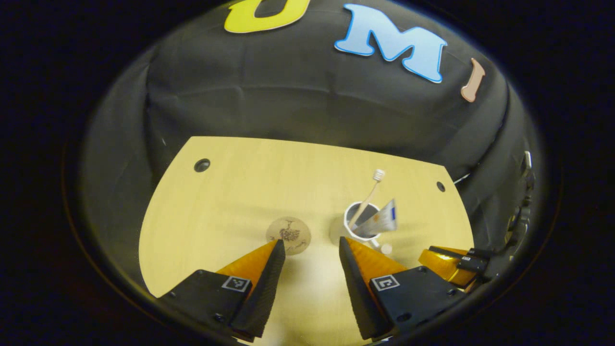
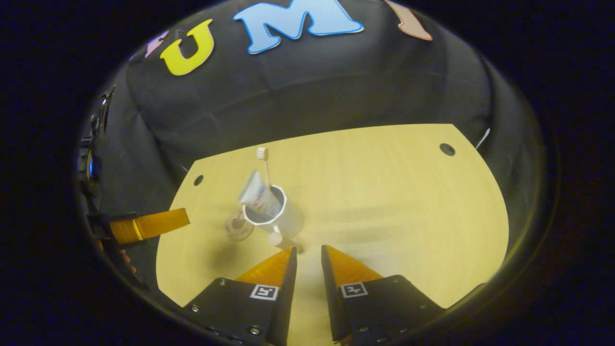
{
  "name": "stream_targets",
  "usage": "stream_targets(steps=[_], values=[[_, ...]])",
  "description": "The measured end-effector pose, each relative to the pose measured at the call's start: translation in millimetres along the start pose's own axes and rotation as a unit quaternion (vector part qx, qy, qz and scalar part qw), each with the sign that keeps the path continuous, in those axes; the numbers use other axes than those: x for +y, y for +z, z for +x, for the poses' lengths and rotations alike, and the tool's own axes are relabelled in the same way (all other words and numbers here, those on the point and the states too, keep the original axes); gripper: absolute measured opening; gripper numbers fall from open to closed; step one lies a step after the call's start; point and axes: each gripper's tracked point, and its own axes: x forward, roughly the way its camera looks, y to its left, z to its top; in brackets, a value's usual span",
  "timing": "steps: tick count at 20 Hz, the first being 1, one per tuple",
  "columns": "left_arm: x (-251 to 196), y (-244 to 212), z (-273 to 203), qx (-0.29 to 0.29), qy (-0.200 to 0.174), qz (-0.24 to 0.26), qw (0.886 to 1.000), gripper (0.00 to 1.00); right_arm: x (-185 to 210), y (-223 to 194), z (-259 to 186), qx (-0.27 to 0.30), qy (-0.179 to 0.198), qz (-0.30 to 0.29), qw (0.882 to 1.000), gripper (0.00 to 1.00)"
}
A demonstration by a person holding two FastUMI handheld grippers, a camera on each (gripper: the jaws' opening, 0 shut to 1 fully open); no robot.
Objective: Put the toothbrush and toothpaste on the desktop into the cup, then pick up the cup and place it on the coaster on the desktop.
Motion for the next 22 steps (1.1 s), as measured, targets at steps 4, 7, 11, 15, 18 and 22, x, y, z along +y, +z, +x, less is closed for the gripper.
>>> stream_targets(steps=[4, 7, 11, 15, 18, 22], values=[[42.7, -17.1, -10.4, 0.003, 0.027, -0.02, 0.999, 0.77, 32.7, 5.4, 22.7, 0.046, 0.021, -0.056, 0.997, 0.47], [62.9, -30.2, -13.8, 0.012, 0.036, -0.033, 0.999, 0.77, 38.5, 6.3, 39.8, 0.069, 0.016, -0.088, 0.994, 0.5], [78.9, -40.8, -14.7, 0.019, 0.043, -0.045, 0.998, 0.72, 42.4, -1.3, 60.4, 0.108, 0.011, -0.111, 0.988, 0.5], [91.0, -53.0, -11.5, 0.033, 0.052, -0.043, 0.997, 0.76, 43.4, -13.2, 87.1, 0.151, 0.002, -0.142, 0.978, 0.49], [100.0, -60.9, -9.6, 0.044, 0.056, -0.046, 0.996, 0.77, 44.8, -16.8, 97.0, 0.164, 0.002, -0.151, 0.975, 0.48], [103.5, -63.0, -5.0, 0.052, 0.06, -0.049, 0.996, 0.72, 38.9, -20.3, 107.3, 0.165, -0.008, -0.168, 0.972, 0.51]])
